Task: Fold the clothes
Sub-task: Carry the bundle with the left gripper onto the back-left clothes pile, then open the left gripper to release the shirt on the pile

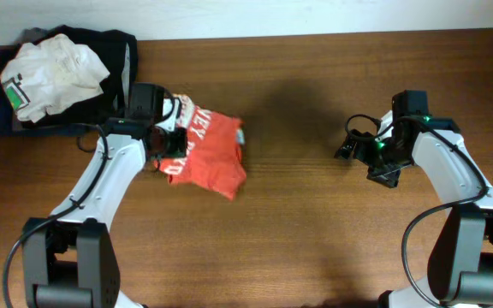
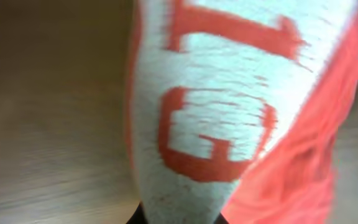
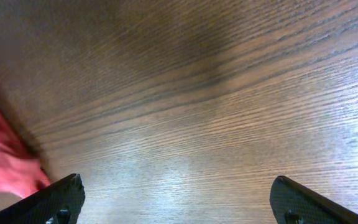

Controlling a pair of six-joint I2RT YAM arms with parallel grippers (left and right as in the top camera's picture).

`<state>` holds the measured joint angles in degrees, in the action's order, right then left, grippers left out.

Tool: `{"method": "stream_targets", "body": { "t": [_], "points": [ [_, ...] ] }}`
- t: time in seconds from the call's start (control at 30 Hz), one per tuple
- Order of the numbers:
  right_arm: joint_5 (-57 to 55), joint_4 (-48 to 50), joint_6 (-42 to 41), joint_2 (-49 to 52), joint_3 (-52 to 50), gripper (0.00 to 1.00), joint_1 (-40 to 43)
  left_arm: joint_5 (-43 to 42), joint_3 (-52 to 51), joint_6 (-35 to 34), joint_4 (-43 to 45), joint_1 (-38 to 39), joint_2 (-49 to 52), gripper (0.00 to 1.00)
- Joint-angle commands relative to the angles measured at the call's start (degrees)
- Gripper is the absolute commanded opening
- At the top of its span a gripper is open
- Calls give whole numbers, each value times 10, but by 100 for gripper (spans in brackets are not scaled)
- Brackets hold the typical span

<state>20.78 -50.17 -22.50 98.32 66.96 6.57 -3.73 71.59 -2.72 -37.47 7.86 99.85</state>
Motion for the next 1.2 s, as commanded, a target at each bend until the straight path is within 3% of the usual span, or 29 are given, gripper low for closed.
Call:
{"method": "stream_targets", "body": {
  "t": [0.0, 0.37, 0.43, 0.7, 0.8, 0.83, 0.87, 0.9, 0.97, 1.07, 1.13, 1.17],
  "points": [
    [-5, 0, 0, 1, -3, 99, 2, 103, 8, 25, 86, -11, -4, 1],
    [-5, 0, 0, 1, -3, 99, 2, 112, 10, -68, 415, -154, -3, 1],
    [-5, 0, 0, 1, -3, 99, 2, 147, 14, -154, 451, -181, -3, 1],
    [-5, 0, 0, 1, -3, 99, 2, 181, 14, -155, 561, -246, 40, 1],
    [-5, 0, 0, 1, -3, 99, 2, 182, 19, -74, 647, -279, 130, 1],
    [-5, 0, 0, 1, -3, 99, 2, 182, 23, -68, 646, -289, 151, 15],
    [-5, 0, 0, 1, -3, 99, 2, 181, 24, -68, 646, -301, 167, 40],
    [-5, 0, 0, 1, -3, 99, 2, 180, 25, -68, 628, -322, 168, 99],
    [-5, 0, 0, 1, -3, 99, 2, 174, 25, -68, 584, -327, 111, 99],
    [-5, 0, 0, 1, -3, 99, 2, 63, 25, -87, 556, -321, 8, 99],
    [-5, 0, 0, 1, -3, 99, 2, 63, 25, -94, 558, -314, -9, 99],
    [-5, 0, 0, 1, -3, 99, 2, 65, 25, -93, 560, -314, -4, 94]
  ]
}}
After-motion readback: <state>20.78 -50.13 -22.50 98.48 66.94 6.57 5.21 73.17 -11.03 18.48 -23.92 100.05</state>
